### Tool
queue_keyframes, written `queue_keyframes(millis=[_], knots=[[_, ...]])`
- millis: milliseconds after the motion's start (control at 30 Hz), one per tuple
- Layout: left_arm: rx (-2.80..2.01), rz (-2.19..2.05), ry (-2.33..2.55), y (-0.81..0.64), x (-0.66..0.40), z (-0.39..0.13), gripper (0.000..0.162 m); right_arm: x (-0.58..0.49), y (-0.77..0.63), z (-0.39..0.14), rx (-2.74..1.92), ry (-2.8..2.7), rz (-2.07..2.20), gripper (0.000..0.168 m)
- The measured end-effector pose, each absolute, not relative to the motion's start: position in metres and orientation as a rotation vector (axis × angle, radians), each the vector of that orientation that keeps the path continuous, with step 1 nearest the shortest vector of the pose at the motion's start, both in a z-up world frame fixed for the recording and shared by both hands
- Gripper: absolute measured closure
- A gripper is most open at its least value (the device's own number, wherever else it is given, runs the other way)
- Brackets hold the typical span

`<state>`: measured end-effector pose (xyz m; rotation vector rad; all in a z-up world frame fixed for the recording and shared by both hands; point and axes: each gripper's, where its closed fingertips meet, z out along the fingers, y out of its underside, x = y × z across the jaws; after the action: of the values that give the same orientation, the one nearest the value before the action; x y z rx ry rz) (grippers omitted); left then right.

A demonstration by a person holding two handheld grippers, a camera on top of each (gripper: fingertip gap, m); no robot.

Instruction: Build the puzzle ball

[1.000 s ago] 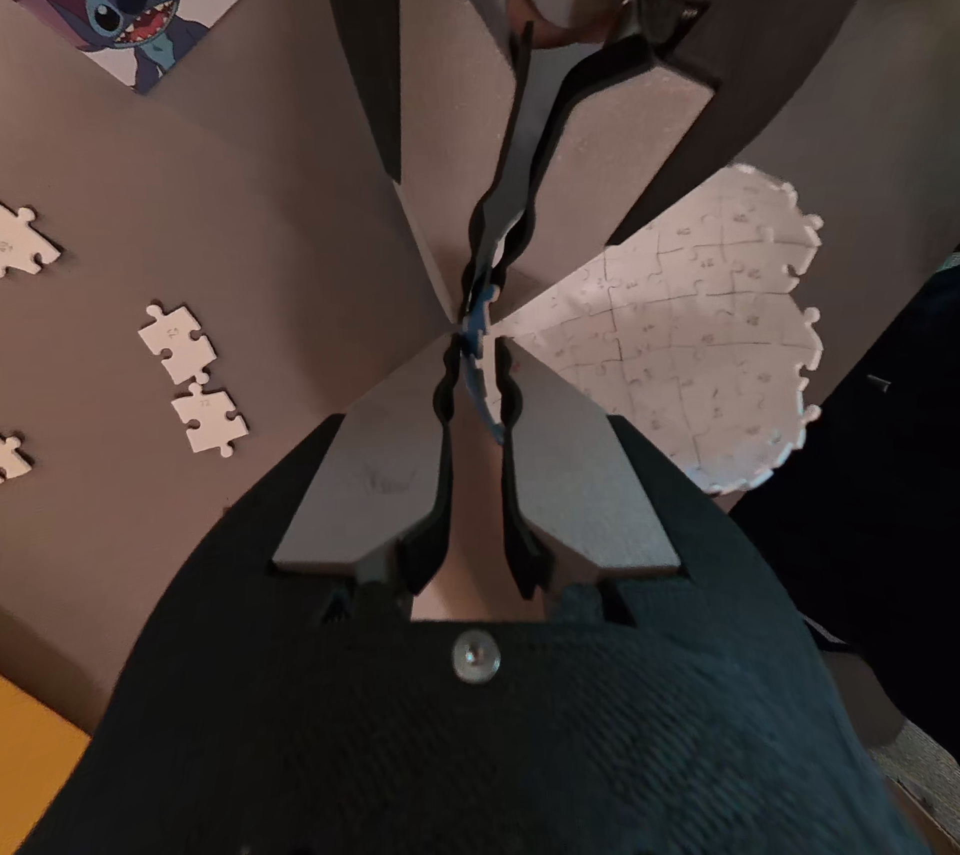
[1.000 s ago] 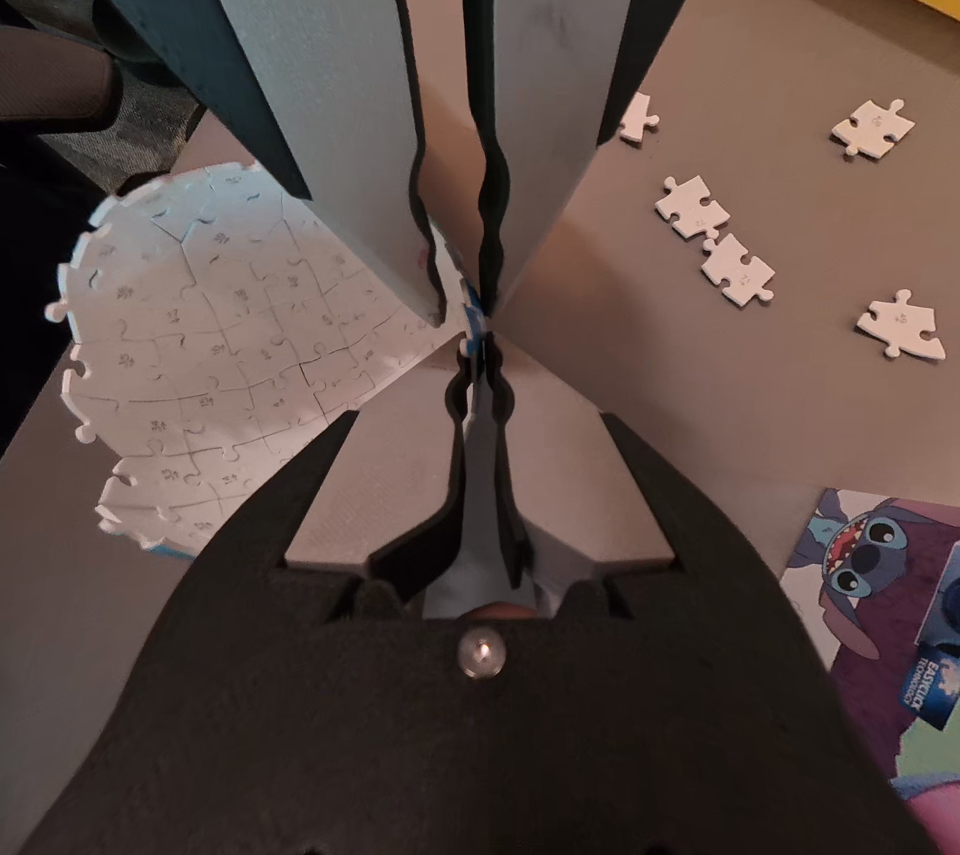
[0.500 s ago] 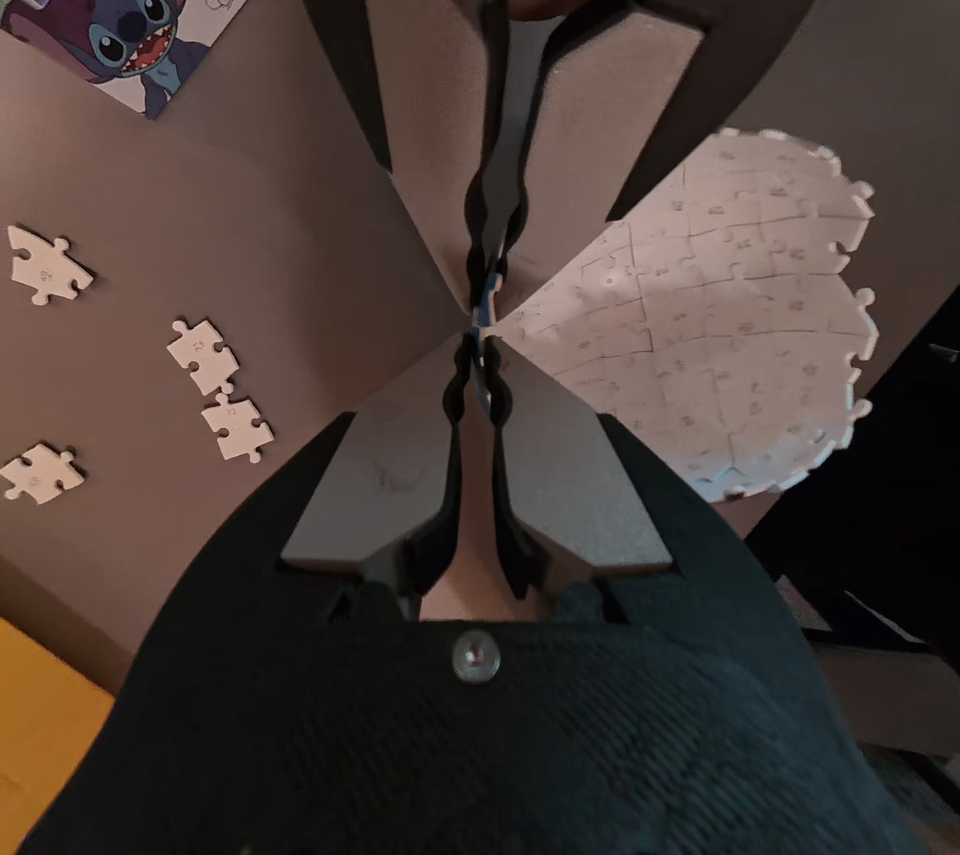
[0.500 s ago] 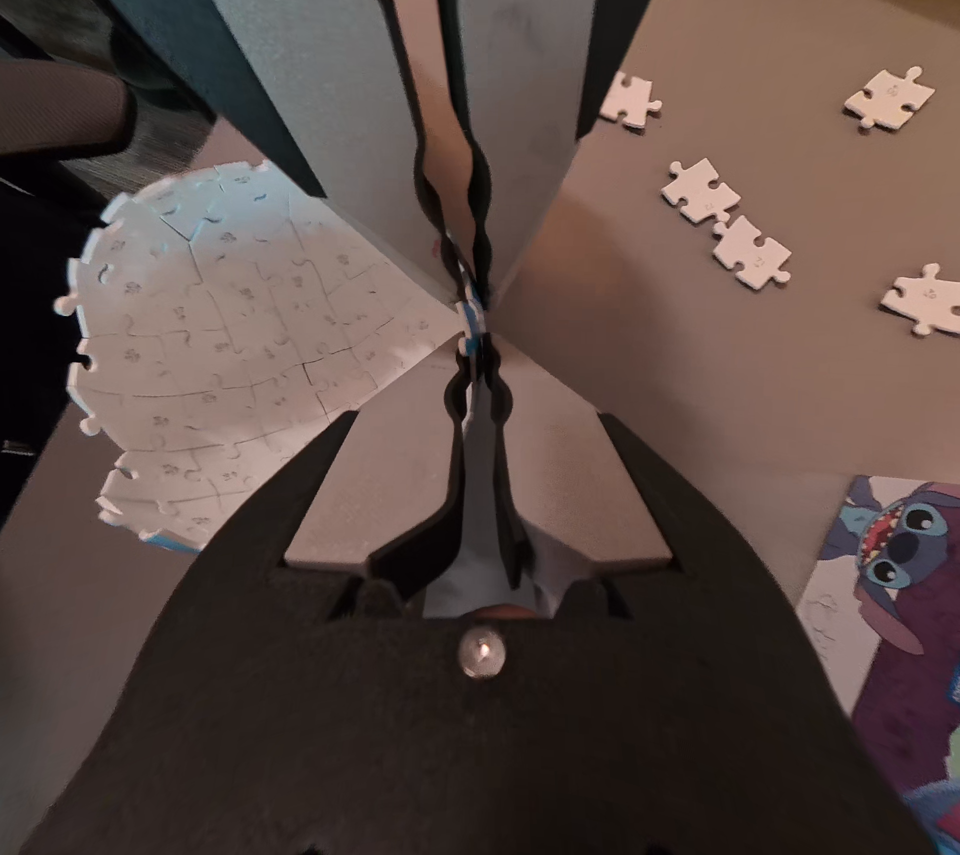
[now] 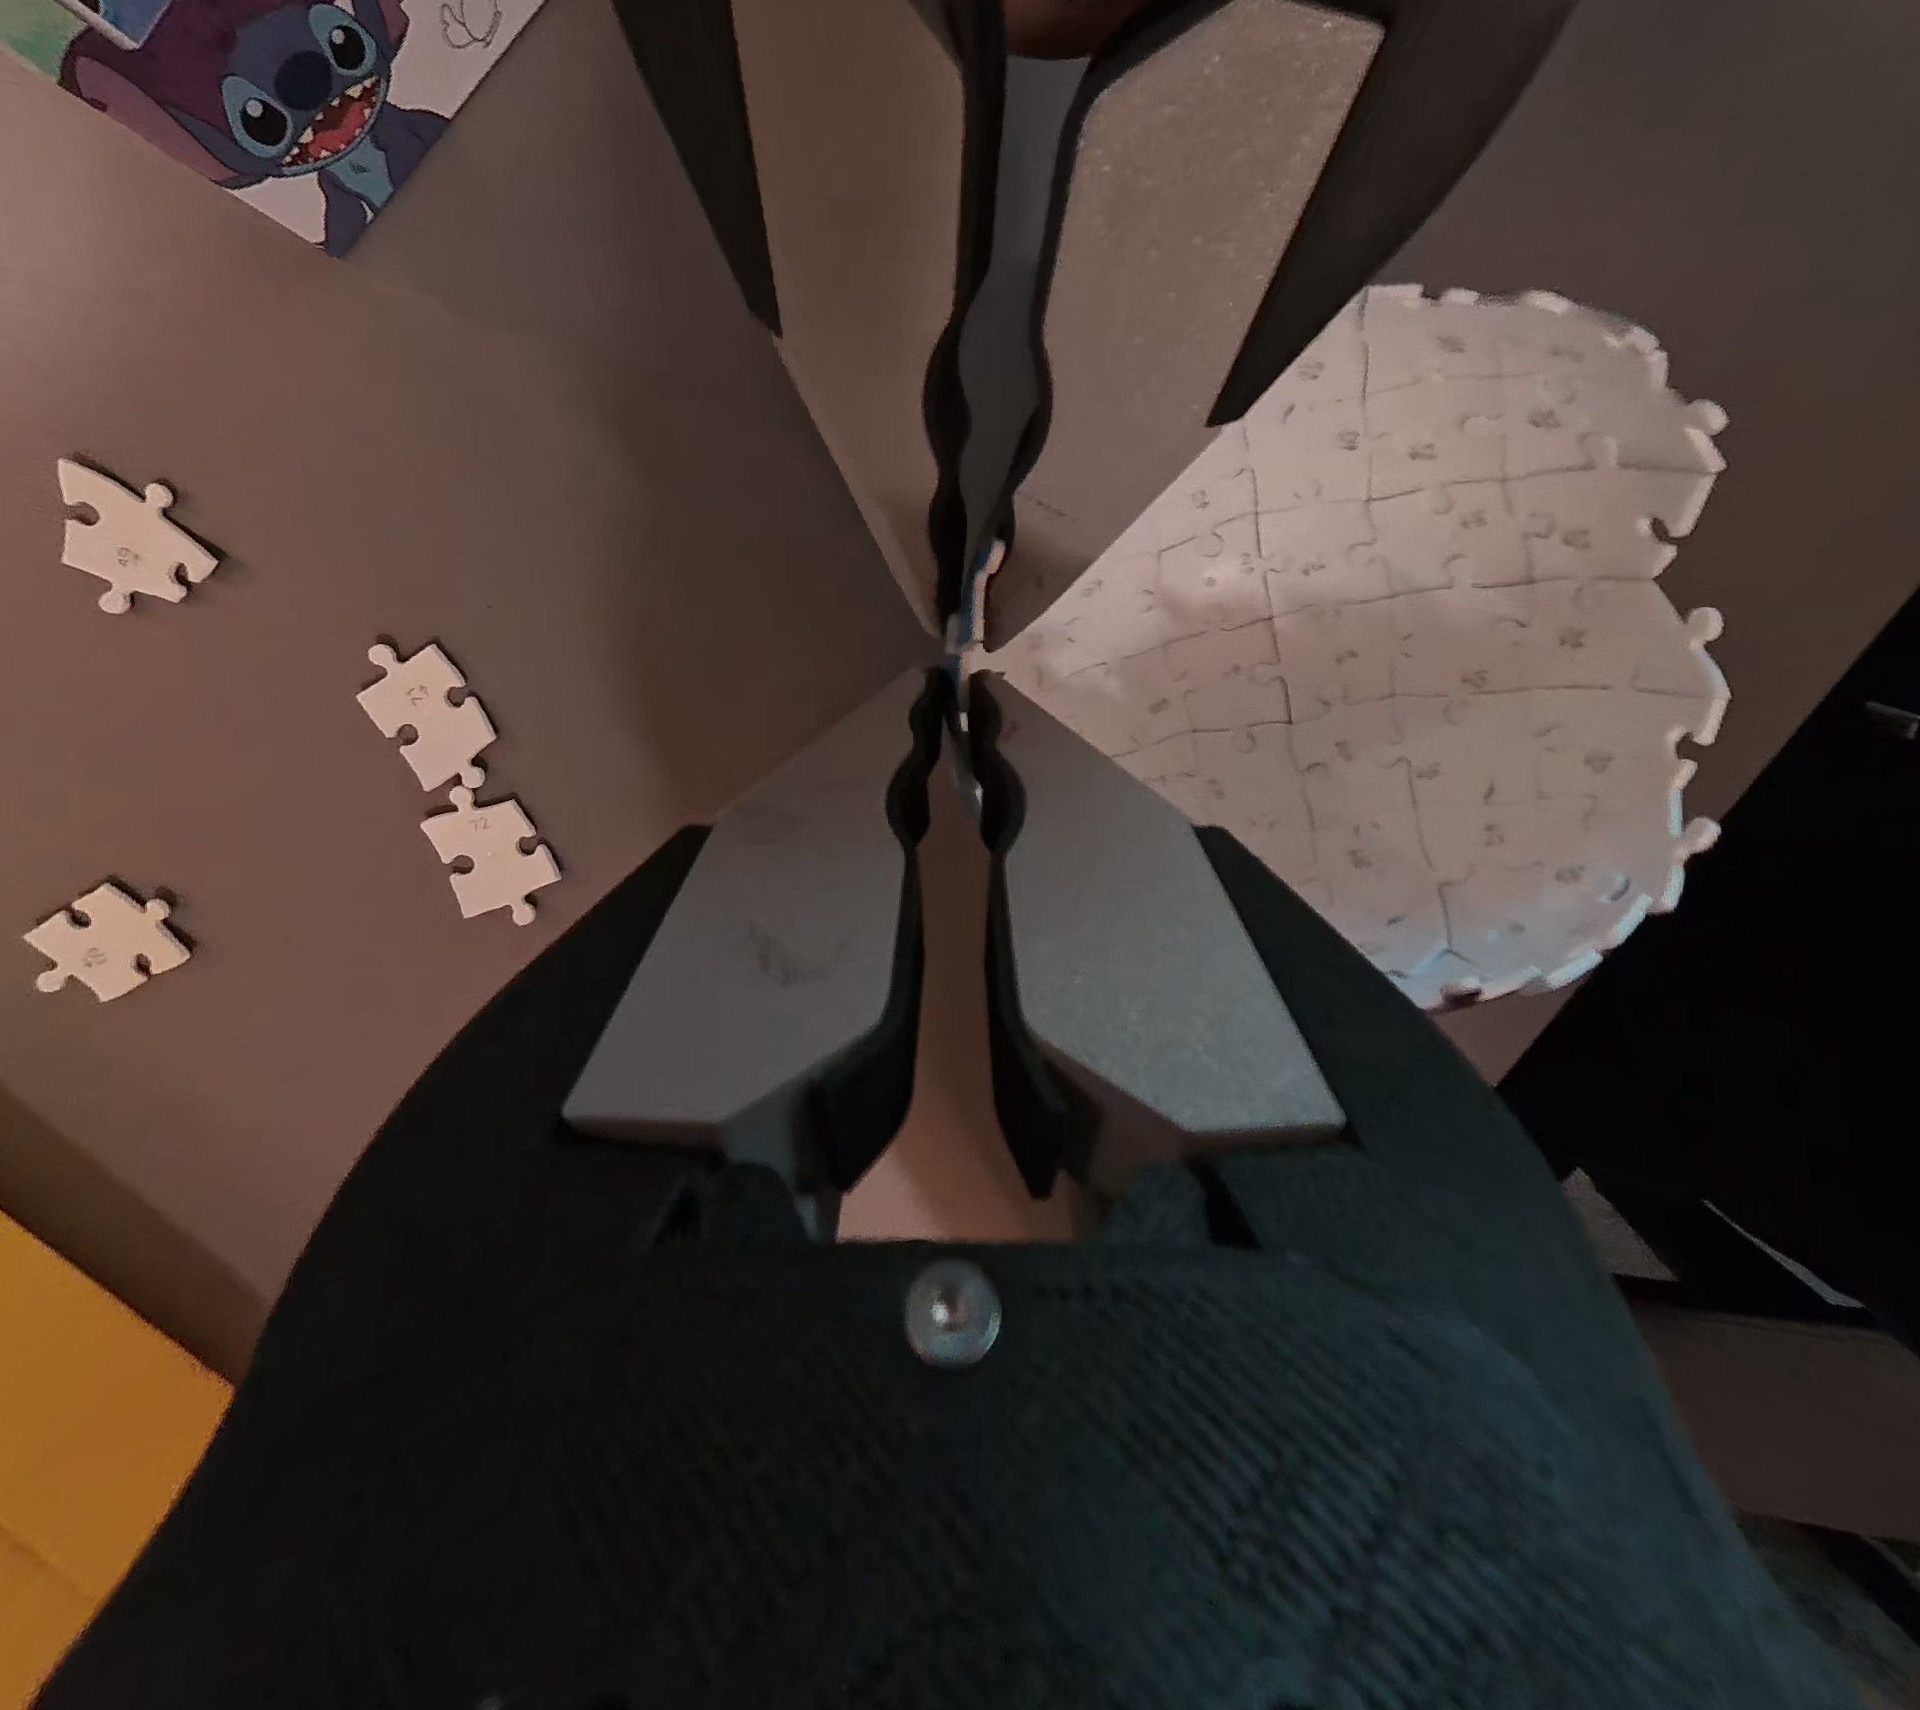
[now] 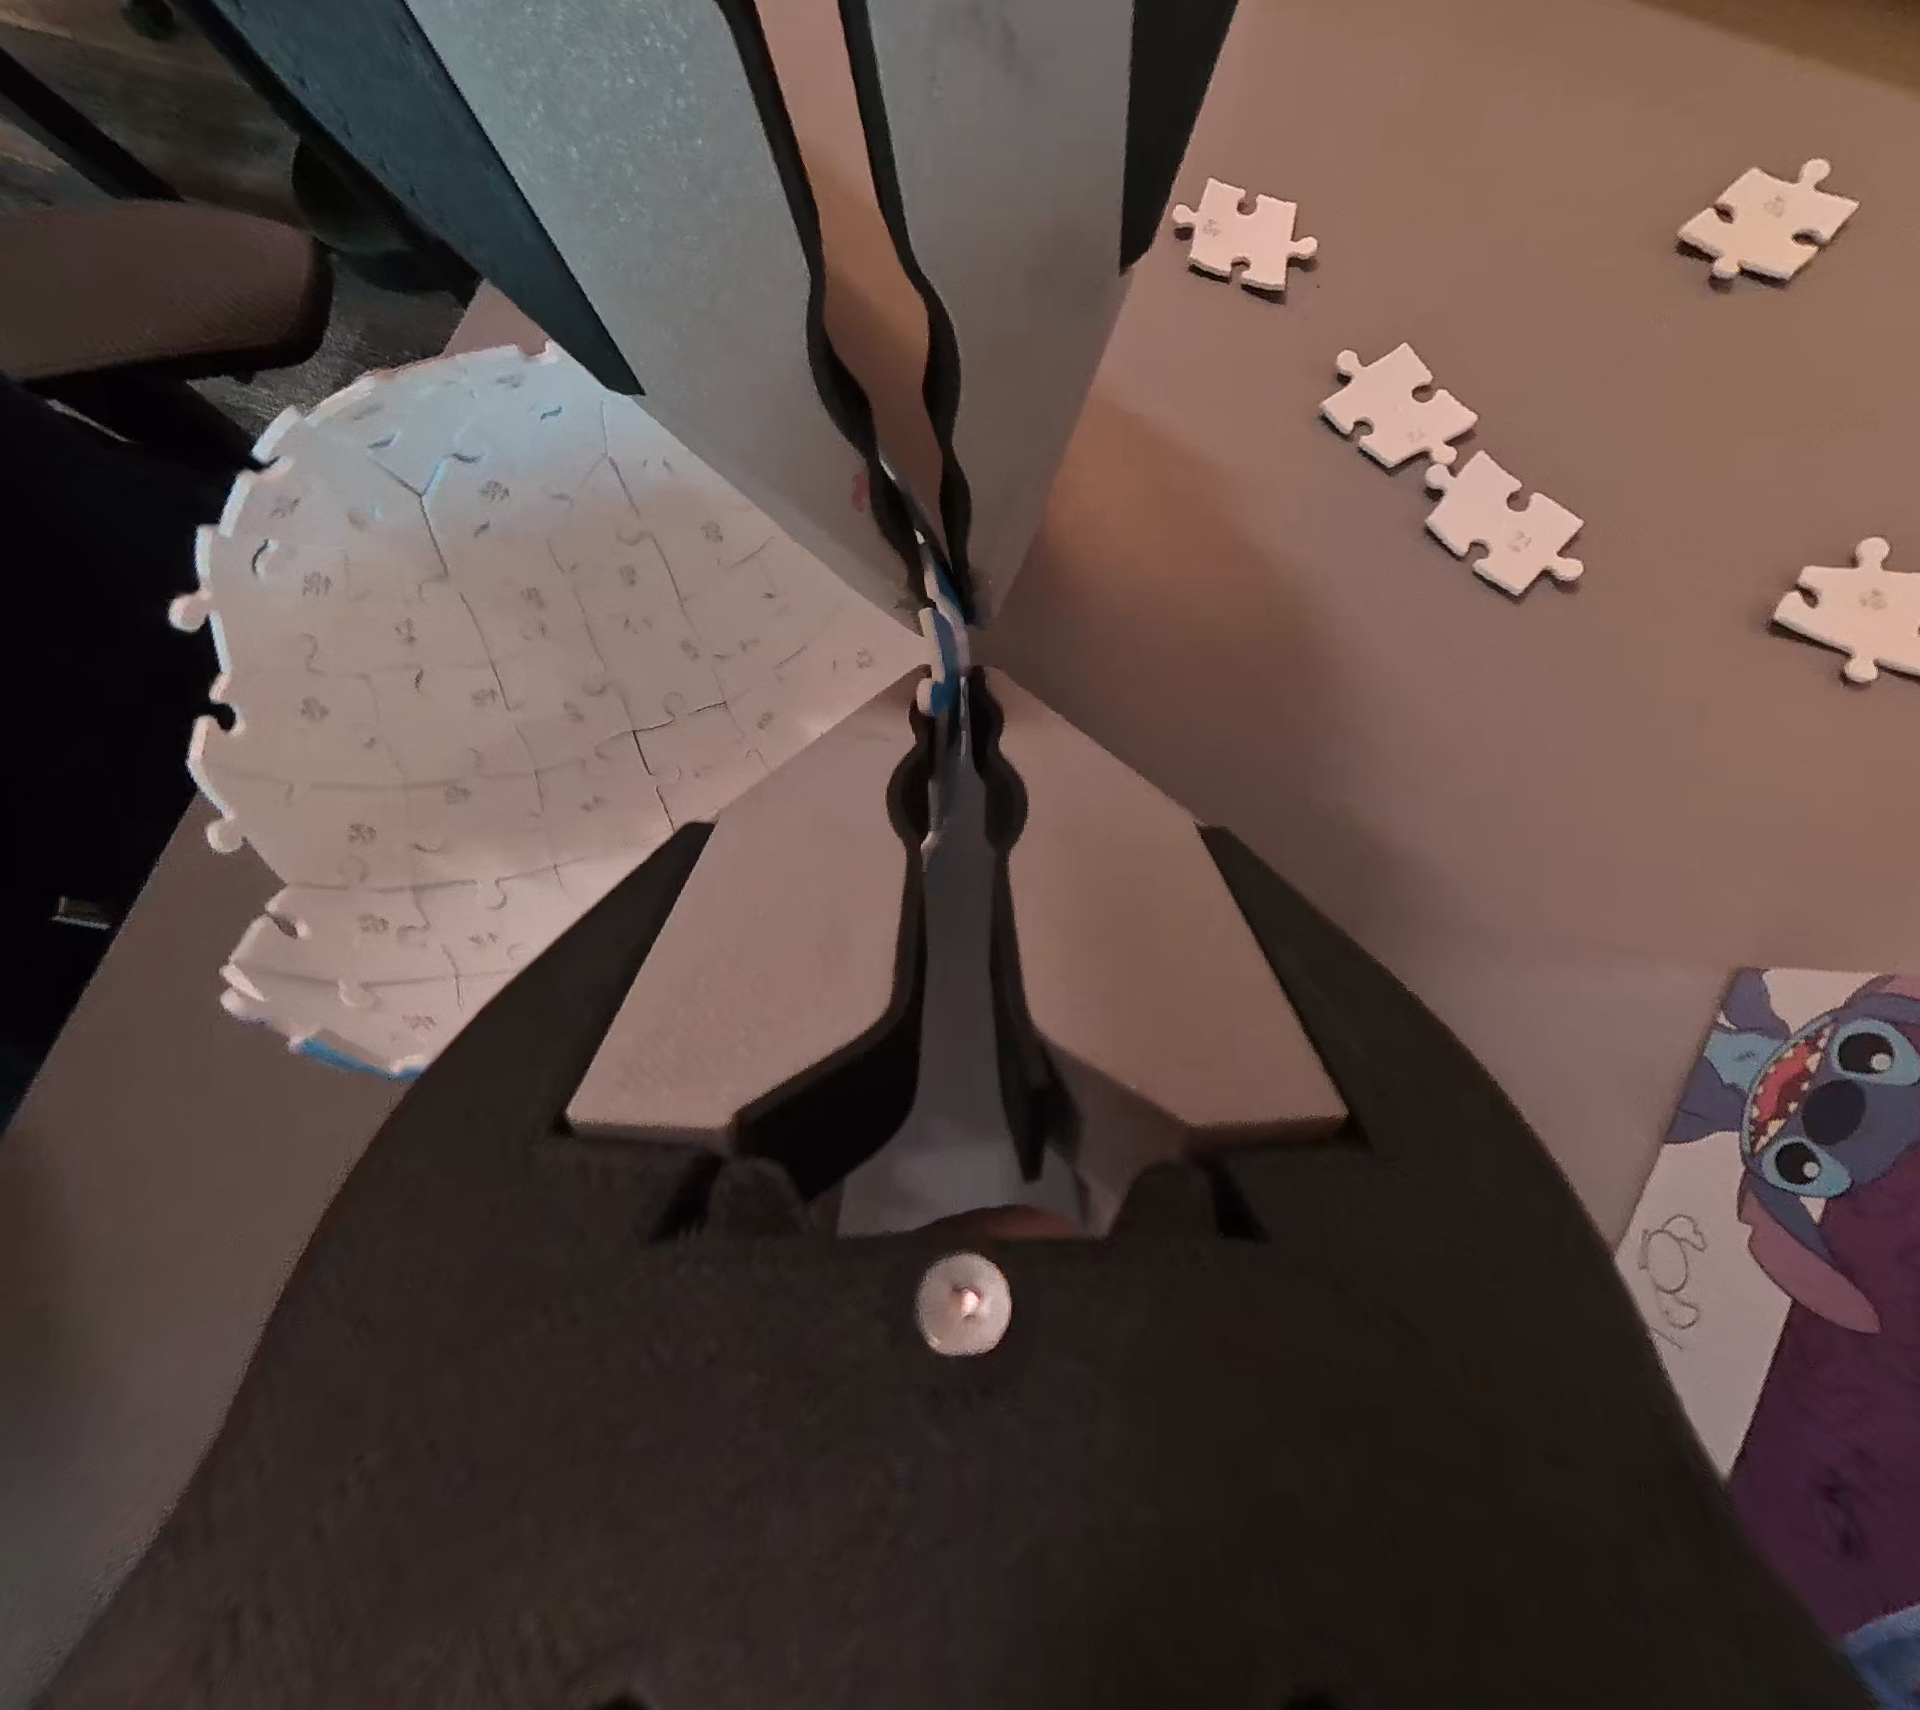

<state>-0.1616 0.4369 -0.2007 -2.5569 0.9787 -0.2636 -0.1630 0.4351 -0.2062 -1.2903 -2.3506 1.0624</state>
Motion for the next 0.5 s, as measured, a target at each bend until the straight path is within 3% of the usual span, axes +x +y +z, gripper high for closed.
queue_keyframes(millis=[333,500], knots=[[-2.534,-0.277,0.999,0.4375,-0.1607,-0.199,0.161,-0.164,0.4411,-0.2065,-1.181,-2.392,0.856,0.159],[-2.542,-0.289,0.968,0.4387,-0.1605,-0.1967,0.159,-0.1639,0.4418,-0.2041,-1.146,-2.384,0.825,0.163]])
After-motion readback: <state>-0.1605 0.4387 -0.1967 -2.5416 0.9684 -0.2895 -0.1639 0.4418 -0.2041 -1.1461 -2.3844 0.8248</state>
